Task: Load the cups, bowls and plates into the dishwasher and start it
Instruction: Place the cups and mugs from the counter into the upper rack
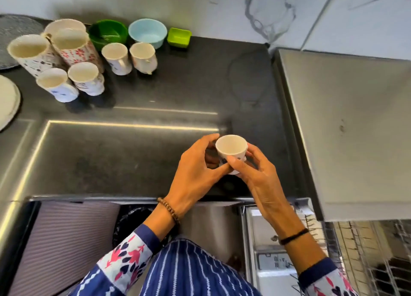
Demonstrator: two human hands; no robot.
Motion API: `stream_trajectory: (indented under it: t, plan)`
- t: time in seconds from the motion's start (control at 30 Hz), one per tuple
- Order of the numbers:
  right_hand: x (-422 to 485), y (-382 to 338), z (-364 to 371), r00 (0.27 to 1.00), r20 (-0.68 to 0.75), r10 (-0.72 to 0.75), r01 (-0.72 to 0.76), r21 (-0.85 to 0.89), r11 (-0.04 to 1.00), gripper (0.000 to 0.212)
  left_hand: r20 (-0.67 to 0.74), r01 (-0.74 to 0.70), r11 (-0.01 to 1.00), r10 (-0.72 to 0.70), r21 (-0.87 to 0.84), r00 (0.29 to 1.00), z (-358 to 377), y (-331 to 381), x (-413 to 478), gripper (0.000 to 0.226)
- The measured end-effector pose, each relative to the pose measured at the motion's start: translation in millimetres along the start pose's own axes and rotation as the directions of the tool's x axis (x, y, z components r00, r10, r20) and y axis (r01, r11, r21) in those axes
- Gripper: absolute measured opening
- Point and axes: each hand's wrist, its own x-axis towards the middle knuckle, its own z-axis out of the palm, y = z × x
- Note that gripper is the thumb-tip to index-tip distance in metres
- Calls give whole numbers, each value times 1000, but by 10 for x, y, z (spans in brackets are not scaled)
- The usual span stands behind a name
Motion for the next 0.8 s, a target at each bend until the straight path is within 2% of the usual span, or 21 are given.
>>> stream_trajectory:
  t: [0.13,0.37,0.53,0.6,0.7,0.8]
  plan:
    - [-450,203,-564,1000,-4,18,-18,-25,1000,54,72,-22,995,15,97,997,528,150,-340,68]
    - [-1309,636,-1563,992,-66,110,-108,34,994,51,301,66,995,-87,79,950,1483,228,-1017,69]
    - [-1728,1076,-2121,975,-108,196,-184,116,976,53,411,93,993,-116,77,904,2143,174,-1396,53]
    - [-1831,1273,-2315,962,-128,242,-222,150,963,55,452,77,986,-135,145,882,2421,69,-1469,53]
    - [-1878,1576,-2582,941,-159,297,-265,198,944,56,530,35,960,-183,277,828,2790,-185,-1477,66]
    - [-1835,1848,-2820,917,-203,344,-311,176,934,60,625,-179,866,-180,467,759,3083,-384,-1414,71]
